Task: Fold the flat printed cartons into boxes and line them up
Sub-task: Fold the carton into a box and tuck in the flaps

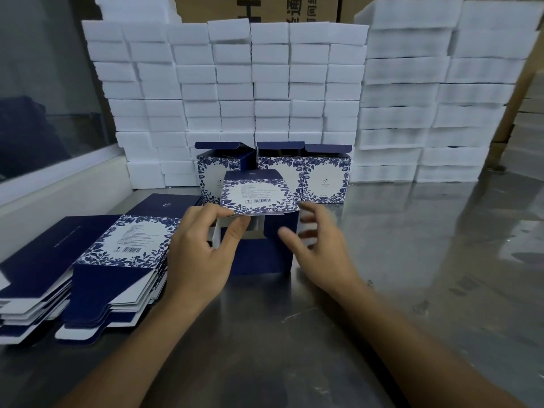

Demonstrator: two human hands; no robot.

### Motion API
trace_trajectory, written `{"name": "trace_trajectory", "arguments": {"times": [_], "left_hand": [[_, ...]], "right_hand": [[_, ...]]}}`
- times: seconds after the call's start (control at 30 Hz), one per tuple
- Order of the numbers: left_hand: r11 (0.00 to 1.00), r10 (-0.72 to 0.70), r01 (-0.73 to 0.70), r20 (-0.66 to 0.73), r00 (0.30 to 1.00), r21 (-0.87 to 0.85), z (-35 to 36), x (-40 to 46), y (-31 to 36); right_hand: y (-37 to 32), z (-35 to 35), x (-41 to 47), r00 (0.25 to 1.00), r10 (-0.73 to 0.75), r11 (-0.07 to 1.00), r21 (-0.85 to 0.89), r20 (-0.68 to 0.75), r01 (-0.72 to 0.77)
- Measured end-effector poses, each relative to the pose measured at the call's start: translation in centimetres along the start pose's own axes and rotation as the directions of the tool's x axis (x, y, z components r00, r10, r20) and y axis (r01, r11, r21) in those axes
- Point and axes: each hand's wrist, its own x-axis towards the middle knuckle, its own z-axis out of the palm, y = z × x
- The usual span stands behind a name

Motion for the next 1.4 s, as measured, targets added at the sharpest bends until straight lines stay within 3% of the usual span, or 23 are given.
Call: {"name": "trace_trajectory", "arguments": {"times": [0.2,0.33,0.43,0.5,0.6,0.73,0.87,1.23,1.4], "left_hand": [[0.999,-0.010,0.012,0.034,0.999,-0.038,0.1,0.0,-0.1],[0.965,0.013,0.013,0.097,0.995,-0.262,-0.2,-0.1,0.0],[0.923,-0.104,0.143,0.128,0.986,-0.358,0.4,-0.3,-0.2],[0.938,-0.125,0.167,0.155,0.980,-0.304,0.9,-0.6,-0.6],[0.991,-0.003,0.030,0.199,0.980,-0.133,1.2,-1.2,-1.4],[0.993,0.120,-0.118,0.111,0.987,-0.019,1.1,-0.9,-1.6],[0.983,0.169,-0.172,0.058,0.984,0.059,0.7,-0.4,-1.3],[0.975,0.197,-0.202,0.064,0.978,0.088,0.3,-0.4,-1.1],[0.978,0.156,-0.178,0.188,0.970,0.107,0.5,-0.7,-1.5]], "right_hand": [[-1.9,0.1,-0.2,0.982,-0.164,0.984,0.054,-0.088,0.169],[-2.4,0.1,0.0,0.955,-0.206,0.973,0.062,-0.215,0.224],[-2.5,-0.1,0.3,0.932,-0.209,0.967,0.078,-0.298,0.242],[-2.5,-0.2,0.3,0.924,-0.149,0.974,0.110,-0.352,0.199],[-2.8,-0.4,0.3,0.922,-0.076,0.979,0.149,-0.379,0.142],[-3.5,-0.3,0.2,0.916,-0.143,0.977,0.094,-0.374,0.191],[-3.8,-0.1,0.0,0.904,-0.215,0.967,0.050,-0.371,0.250],[-3.8,0.1,-0.2,0.901,-0.234,0.966,0.021,-0.366,0.259],[-3.7,-0.6,0.1,0.891,-0.197,0.976,0.008,-0.408,0.220]]}}
